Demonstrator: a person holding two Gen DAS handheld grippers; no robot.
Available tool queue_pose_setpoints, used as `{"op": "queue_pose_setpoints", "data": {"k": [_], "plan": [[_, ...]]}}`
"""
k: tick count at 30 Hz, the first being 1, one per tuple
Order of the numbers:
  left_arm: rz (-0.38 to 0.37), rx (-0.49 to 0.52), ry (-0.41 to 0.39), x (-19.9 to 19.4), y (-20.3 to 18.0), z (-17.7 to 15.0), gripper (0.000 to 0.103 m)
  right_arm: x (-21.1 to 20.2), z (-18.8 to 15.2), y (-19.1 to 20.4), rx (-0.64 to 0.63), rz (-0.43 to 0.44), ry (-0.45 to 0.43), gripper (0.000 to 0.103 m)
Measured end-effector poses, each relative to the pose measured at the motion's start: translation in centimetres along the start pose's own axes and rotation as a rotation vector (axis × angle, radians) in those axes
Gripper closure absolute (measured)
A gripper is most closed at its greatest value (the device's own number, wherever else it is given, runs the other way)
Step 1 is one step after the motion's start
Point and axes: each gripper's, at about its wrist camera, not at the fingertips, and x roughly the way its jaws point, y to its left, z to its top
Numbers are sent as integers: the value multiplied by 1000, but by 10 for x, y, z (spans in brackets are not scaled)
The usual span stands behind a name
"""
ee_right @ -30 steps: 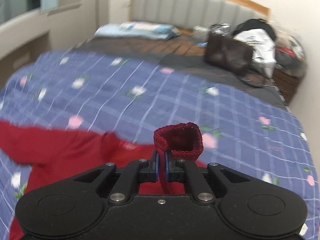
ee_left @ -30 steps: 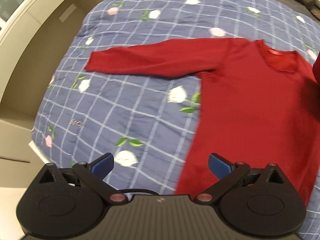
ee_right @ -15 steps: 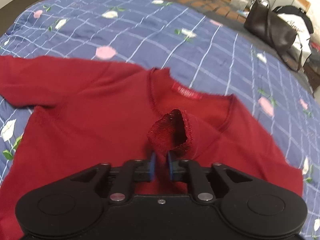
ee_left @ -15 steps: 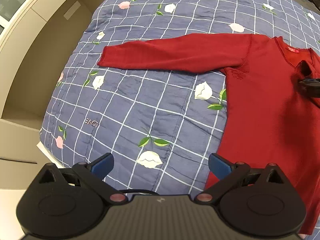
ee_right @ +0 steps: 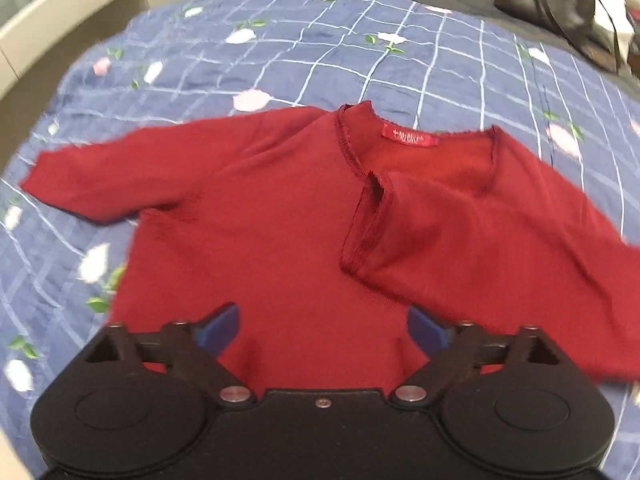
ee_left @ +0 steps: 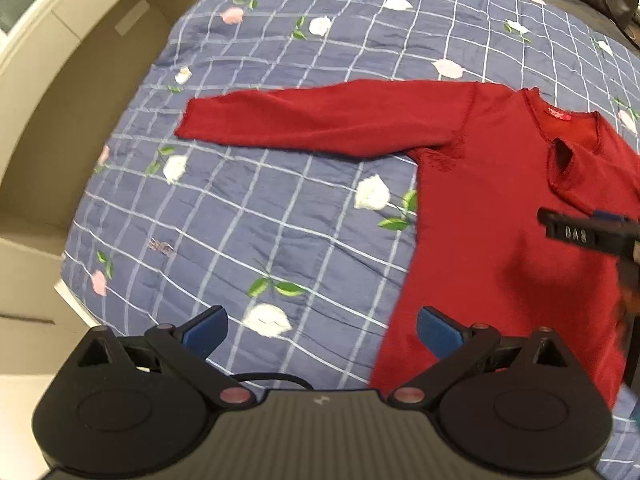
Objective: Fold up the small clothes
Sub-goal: 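Move the left gripper toward the other red sleeve cuff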
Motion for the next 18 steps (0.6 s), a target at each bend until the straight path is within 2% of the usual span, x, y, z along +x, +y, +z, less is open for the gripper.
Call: {"op": "queue_pose_setpoints", "data": {"k": [4,9,14,18], "plan": [[-21,-29,34,3,-2,3,0,-29,-22,0,19,31,3,1],[-10,-69,70,10,4,7,0,-56,-54,2,67,50,8,1],[-17,-159,114,19,28,12,0,-63,-92,7,107,59,63,1],[15,-210,103,25,57,18,0,-64,-114,8,139,52,105,1]]}}
